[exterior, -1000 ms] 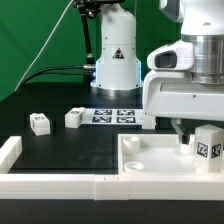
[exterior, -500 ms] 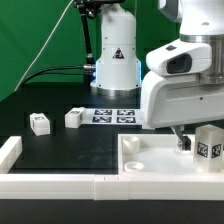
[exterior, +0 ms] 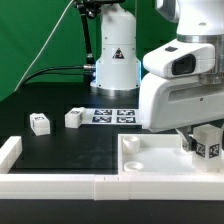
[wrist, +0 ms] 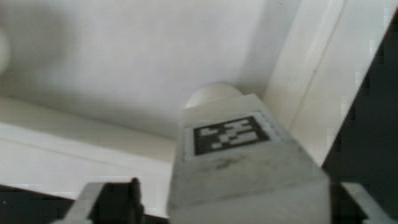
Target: Assemble one leg
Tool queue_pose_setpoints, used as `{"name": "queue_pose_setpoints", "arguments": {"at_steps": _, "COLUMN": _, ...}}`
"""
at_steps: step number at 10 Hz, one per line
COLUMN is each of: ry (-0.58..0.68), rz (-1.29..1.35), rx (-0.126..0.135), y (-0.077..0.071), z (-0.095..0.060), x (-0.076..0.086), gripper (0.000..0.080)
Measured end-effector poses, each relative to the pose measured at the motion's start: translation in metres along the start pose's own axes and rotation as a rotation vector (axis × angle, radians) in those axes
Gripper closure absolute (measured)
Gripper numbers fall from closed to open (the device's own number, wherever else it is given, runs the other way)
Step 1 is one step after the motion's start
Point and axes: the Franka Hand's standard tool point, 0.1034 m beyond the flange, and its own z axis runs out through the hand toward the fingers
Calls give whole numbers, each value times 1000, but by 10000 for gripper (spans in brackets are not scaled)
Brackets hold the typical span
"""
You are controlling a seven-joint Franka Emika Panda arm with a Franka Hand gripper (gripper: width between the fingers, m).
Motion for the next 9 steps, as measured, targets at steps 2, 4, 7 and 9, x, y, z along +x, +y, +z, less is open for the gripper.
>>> {"name": "queue_pose_setpoints", "arguments": {"at_steps": 2, "ry": 1, "rz": 47, "rx": 0, "y": 0, "z": 0, "x": 0, "gripper": 510}}
{"name": "queue_pose_setpoints", "arguments": {"at_steps": 4, "ry": 4, "rz": 100, "rx": -2, "y": 1, "z": 0, "x": 0, "gripper": 510}}
{"name": "queue_pose_setpoints", "arguments": {"at_steps": 7, "ry": 5, "rz": 578, "rx": -1, "y": 1, "z": 0, "x": 1, "gripper": 510}}
{"name": "queue_pose_setpoints", "arguments": {"at_steps": 9, "ry": 19, "rz": 818, "rx": -9, "y": 3, "z": 0, "x": -2, "gripper": 507}}
